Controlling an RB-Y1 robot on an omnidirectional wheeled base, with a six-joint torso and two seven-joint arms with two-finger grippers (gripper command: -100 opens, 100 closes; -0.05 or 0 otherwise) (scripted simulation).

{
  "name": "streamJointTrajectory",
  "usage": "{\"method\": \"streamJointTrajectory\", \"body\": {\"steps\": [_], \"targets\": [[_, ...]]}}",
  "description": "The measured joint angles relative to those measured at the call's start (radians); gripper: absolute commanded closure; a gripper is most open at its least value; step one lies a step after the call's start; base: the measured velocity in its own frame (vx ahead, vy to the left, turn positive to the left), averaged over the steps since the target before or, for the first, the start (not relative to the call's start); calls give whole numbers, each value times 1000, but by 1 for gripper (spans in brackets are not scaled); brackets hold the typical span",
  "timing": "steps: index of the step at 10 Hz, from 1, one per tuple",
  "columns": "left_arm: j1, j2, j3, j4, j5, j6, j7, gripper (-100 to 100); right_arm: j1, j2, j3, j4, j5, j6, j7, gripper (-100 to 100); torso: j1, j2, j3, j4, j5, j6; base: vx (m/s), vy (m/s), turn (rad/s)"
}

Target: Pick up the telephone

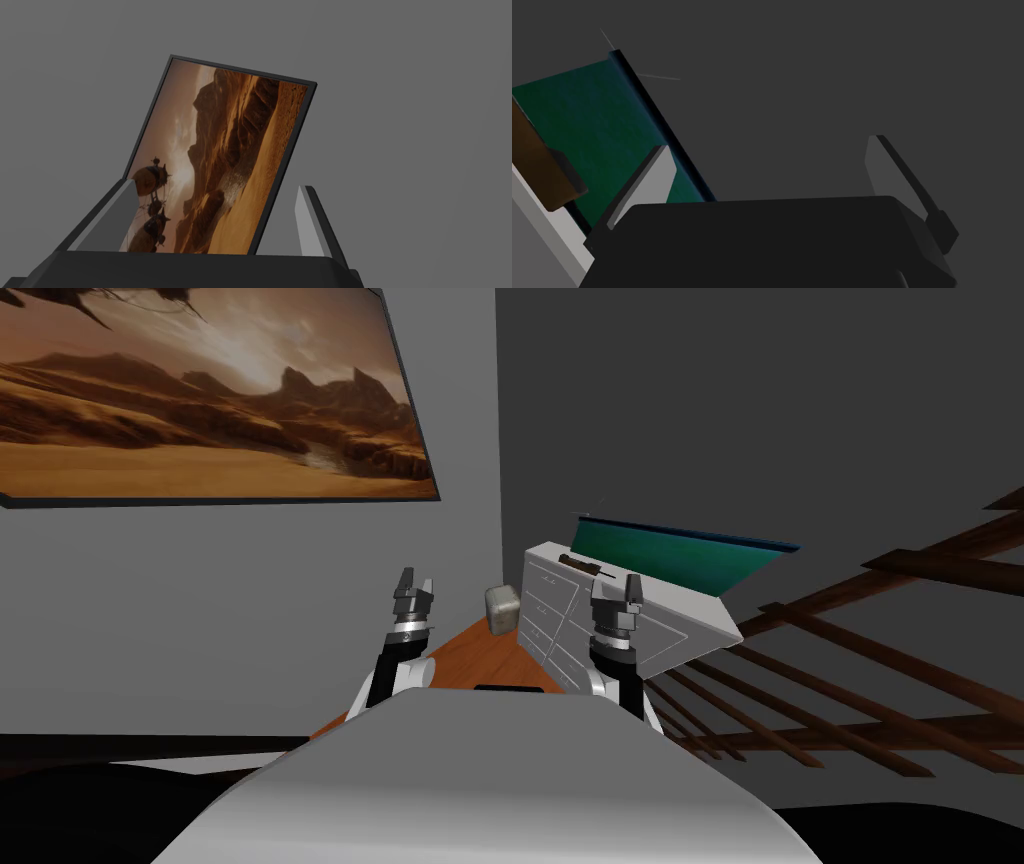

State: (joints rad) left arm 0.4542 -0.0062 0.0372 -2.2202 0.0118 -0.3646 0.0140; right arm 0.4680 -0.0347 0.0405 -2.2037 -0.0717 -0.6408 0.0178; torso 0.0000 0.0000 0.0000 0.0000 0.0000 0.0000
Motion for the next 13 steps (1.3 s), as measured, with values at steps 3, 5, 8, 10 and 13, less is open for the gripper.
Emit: {"method": "streamJointTrajectory", "body": {"steps": [3, 5, 8, 10, 13], "targets": [[0, 0, 0, 0, 0, 0, 0, 0, -13, -92, 8, 32, 16, -15, -18, -100, 8, 1, 1, 0, 2, 0, -16, 125, 77], [0, 0, 0, 0, 0, 0, 0, 0, -34, -155, 15, 73, 31, -34, -33, -100, 7, -2, -1, 0, 2, -1, 28, 63, 104], [0, 0, 0, 0, 0, 0, 0, 0, -44, -232, 24, 98, 46, -47, -47, -100, 1, -2, -1, 0, 0, 0, 30, 34, 102], [0, 0, 0, 0, 0, 0, 0, 0, -54, -283, 28, 119, 56, -56, -57, -100, 1, -1, -1, 0, 0, 0, 4, 5, 14], [0, 0, 0, 0, 0, 0, 0, 0, -54, -295, 30, 123, 58, -61, -58, -100, 0, 0, 0, 0, 0, 0, 4, 5, 15]]}}
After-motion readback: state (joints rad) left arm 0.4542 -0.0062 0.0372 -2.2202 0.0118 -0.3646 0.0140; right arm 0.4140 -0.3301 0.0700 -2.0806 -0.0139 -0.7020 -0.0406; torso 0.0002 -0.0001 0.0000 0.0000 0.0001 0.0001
